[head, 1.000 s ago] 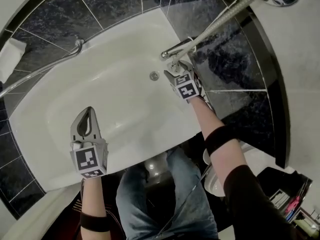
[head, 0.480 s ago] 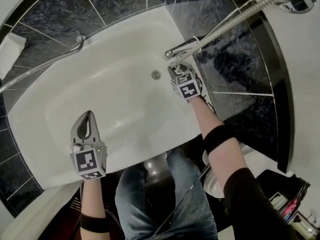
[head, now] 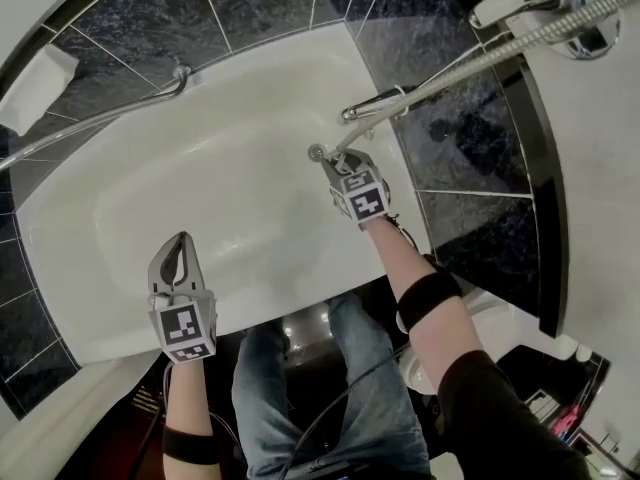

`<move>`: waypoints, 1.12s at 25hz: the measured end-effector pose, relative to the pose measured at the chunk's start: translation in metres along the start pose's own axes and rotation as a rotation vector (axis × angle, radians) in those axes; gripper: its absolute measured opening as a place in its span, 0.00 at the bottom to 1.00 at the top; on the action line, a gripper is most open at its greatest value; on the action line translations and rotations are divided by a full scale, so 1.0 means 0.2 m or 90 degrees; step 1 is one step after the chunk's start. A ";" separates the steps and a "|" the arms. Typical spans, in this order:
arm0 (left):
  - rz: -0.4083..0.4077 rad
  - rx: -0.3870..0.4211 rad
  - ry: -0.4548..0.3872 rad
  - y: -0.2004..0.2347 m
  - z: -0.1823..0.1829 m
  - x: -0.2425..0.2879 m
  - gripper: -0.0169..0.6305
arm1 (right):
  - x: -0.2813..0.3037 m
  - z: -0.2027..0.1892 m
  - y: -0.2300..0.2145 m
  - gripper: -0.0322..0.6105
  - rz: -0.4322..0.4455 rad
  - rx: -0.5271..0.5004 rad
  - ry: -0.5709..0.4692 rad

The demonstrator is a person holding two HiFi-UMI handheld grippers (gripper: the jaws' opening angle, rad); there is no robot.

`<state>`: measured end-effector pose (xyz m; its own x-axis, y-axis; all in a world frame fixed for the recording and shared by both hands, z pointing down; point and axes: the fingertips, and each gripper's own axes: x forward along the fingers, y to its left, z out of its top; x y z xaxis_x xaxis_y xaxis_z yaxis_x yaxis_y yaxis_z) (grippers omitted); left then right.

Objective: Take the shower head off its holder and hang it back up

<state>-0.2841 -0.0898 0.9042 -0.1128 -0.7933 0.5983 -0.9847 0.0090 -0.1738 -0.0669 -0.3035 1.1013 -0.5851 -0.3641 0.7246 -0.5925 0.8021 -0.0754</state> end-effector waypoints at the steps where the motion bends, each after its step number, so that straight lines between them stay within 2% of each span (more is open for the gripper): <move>1: 0.005 -0.003 0.003 0.02 0.00 -0.04 0.03 | -0.02 0.01 0.08 0.28 0.012 0.016 -0.002; 8: 0.065 -0.033 0.016 0.22 -0.01 -0.42 0.03 | -0.20 0.24 0.78 0.28 0.148 0.153 -0.046; 15: 0.120 -0.060 0.024 0.48 0.02 -0.90 0.06 | -0.57 0.69 1.39 0.28 0.270 0.278 -0.077; 20: 0.144 -0.058 0.020 0.62 0.12 -1.21 0.19 | -0.89 1.04 1.72 0.28 0.342 0.343 -0.095; 25: 0.183 -0.014 0.016 0.70 0.23 -1.43 0.42 | -1.21 1.38 1.95 0.28 0.411 0.400 -0.100; 28: 0.204 0.013 0.014 0.73 0.31 -1.56 0.50 | -1.41 1.57 2.05 0.28 0.443 0.427 -0.099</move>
<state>-0.3841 0.1213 0.6434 -0.4202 -0.7382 0.5278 -0.8958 0.2443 -0.3714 -0.3184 -0.0213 0.6515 -0.9609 -0.0087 0.2768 -0.2519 0.4428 -0.8605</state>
